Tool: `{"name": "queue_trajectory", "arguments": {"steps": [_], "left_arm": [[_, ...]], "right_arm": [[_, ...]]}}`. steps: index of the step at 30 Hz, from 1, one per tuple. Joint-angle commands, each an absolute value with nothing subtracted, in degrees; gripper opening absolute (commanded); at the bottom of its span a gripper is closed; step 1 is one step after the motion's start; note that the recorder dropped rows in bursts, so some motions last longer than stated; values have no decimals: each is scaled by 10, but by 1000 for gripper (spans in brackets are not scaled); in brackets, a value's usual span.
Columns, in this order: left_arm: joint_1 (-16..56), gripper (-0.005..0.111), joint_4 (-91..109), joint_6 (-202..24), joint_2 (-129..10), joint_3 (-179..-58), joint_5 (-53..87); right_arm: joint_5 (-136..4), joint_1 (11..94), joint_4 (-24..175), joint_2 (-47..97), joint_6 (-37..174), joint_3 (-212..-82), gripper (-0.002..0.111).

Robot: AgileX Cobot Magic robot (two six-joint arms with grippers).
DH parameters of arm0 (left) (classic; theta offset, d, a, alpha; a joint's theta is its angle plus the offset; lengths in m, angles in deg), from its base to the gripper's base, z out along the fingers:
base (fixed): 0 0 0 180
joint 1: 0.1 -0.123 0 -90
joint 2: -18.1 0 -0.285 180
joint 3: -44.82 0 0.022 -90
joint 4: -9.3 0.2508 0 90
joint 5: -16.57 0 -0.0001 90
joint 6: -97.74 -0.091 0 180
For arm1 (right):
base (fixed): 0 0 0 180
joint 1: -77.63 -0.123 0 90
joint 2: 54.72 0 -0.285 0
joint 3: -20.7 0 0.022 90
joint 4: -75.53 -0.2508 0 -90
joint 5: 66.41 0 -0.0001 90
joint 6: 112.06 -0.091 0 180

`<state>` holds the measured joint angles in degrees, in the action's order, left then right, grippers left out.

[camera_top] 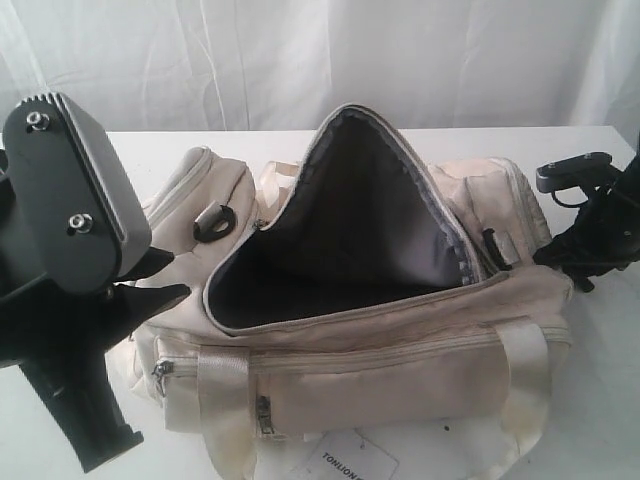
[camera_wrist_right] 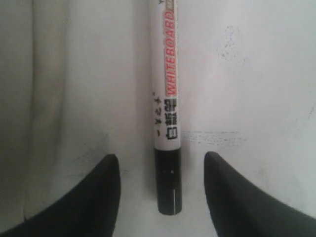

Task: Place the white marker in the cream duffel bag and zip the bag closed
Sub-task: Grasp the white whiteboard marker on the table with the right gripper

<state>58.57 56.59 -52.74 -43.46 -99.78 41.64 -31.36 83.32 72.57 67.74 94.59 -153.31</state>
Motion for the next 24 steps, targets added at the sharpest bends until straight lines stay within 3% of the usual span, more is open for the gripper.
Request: {"name": "queue_trajectory", "arguments": {"steps": [1, 4, 17, 24], "left_arm": [[588, 32, 564, -522, -430, -1001, 423], [588, 32, 564, -522, -430, -1001, 423], [588, 32, 564, -522, -430, -1001, 423], [588, 32, 565, -522, -430, -1001, 421]], "right_arm": [[-322, 840, 728, 684, 960, -1535, 43], [-322, 840, 727, 686, 960, -1535, 35], [-300, 840, 727, 703, 960, -1535, 26], [-312, 840, 727, 670, 947, -1535, 0]]}}
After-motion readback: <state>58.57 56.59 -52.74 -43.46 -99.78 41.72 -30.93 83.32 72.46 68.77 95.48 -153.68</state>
